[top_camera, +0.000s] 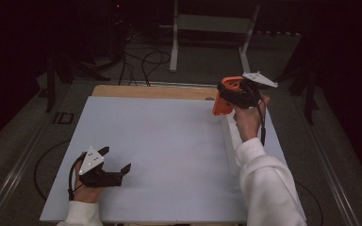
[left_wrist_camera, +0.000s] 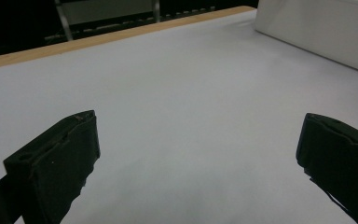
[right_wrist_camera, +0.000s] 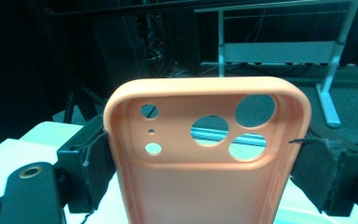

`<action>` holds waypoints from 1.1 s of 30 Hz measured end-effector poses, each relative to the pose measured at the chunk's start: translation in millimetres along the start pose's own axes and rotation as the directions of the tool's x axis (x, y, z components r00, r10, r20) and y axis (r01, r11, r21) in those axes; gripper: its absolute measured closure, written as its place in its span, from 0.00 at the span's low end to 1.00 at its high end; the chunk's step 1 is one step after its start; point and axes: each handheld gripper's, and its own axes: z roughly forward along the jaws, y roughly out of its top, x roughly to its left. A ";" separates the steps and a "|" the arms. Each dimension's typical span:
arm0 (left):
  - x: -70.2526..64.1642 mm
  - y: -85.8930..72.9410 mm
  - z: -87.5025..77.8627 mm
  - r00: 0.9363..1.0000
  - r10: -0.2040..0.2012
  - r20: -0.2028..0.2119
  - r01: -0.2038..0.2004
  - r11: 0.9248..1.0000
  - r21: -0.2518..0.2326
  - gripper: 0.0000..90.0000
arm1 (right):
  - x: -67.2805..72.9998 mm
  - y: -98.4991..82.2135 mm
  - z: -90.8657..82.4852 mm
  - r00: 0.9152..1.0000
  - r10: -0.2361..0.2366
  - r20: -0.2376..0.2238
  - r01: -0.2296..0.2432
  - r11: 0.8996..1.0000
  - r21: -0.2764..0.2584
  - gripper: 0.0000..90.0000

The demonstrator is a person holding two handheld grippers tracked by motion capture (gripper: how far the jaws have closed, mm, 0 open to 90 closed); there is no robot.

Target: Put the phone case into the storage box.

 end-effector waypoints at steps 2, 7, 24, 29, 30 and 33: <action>-0.1 0.0 0.0 1.000 0.001 0.000 -0.001 1.000 0.001 0.00 | -2.2 0.0 -0.2 1.000 0.009 0.006 -0.009 1.000 -0.001 0.18; -0.1 -0.1 -0.1 1.000 0.001 0.001 -0.001 1.000 0.001 0.00 | -7.4 0.0 -0.5 1.000 0.017 0.022 -0.017 1.000 -0.002 0.18; -0.6 -0.6 0.4 1.000 -0.002 0.002 0.002 1.000 0.002 0.00 | -25.1 1.3 -1.2 0.997 0.025 0.073 -0.025 1.000 -0.003 0.18; -0.7 -0.9 0.5 1.000 -0.001 0.001 0.001 1.000 0.004 0.00 | -29.3 1.1 -0.8 0.996 0.027 0.085 -0.027 1.000 -0.006 0.18; -0.8 -0.8 0.4 1.000 -0.002 0.002 0.002 1.000 0.002 0.00 | -30.1 1.0 -0.6 0.996 0.026 0.087 -0.026 1.000 -0.005 0.18; -0.6 -0.7 0.2 1.000 -0.002 0.001 0.002 1.000 0.001 0.00 | -32.2 0.7 0.0 0.995 0.031 0.095 -0.031 1.000 -0.004 0.18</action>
